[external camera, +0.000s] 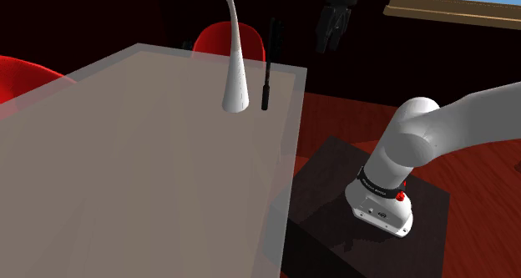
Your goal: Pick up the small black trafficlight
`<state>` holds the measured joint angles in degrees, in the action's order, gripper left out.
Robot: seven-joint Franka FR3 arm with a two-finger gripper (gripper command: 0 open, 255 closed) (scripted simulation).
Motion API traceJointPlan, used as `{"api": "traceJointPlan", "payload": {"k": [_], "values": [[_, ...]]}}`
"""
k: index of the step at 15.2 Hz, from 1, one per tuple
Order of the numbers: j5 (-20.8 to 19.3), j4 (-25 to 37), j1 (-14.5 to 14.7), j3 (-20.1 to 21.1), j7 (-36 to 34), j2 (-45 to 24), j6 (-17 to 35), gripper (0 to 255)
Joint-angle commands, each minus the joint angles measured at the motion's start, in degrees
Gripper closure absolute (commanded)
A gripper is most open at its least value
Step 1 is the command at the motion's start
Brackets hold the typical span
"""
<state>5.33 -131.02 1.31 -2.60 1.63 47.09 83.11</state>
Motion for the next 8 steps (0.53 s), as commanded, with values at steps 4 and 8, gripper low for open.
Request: {"api": "traceJointPlan", "payload": {"k": [4,8], "values": [[0.12,6.29,0.09,2.45,-3.01,-6.34,0.47,0],[-0.48,15.68,-0.10,5.53,-7.13,-14.96,0.10,0]]}}
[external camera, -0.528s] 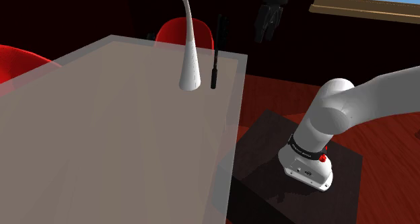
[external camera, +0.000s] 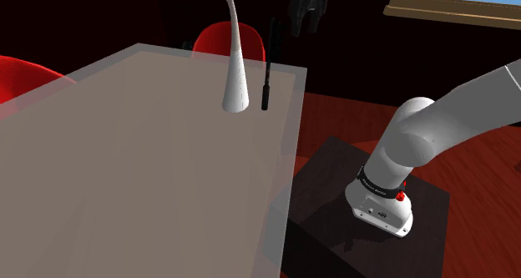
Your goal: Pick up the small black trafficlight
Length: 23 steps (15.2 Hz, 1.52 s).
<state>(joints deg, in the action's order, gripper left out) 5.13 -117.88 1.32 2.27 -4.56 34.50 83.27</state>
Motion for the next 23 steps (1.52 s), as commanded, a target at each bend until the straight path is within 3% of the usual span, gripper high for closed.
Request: {"api": "traceJointPlan", "payload": {"k": [1,4,13,14,23], "values": [[-0.58,5.09,-0.17,1.40,-2.00,-4.58,-0.34,0],[-1.72,12.71,-0.33,3.43,-5.03,-10.90,-1.53,0],[-1.53,4.78,-0.22,3.49,-4.76,-8.76,4.26,0],[-1.53,4.74,-0.22,3.50,-4.77,-8.75,4.29,255],[-1.53,4.78,-0.22,3.49,-4.76,-8.76,4.26,255]]}}
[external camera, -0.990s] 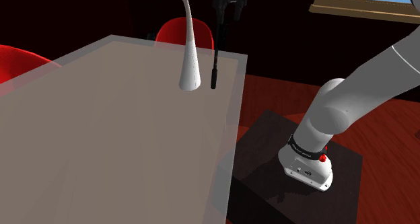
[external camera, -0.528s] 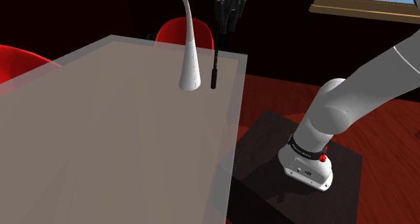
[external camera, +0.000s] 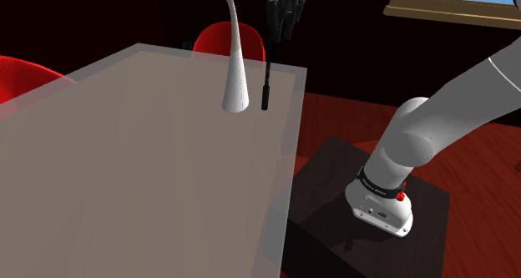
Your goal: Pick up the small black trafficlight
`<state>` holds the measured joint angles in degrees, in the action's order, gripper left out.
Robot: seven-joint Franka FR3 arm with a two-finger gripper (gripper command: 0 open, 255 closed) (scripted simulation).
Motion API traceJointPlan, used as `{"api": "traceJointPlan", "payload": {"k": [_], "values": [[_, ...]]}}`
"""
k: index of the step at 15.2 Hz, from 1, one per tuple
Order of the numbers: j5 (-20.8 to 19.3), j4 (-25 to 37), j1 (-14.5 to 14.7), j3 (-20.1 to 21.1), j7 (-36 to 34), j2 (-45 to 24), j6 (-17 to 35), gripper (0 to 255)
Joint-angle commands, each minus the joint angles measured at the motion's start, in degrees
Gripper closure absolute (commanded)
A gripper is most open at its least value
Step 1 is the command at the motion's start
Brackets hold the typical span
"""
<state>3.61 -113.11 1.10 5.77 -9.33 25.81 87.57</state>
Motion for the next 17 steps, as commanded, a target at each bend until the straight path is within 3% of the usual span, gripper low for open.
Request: {"api": "traceJointPlan", "payload": {"k": [1,17], "values": [[-0.03,1.01,-0.02,-0.02,-0.03,-0.30,-0.80,255],[-0.40,16.86,-0.19,-0.05,-0.60,-5.12,-11.84,255]]}}
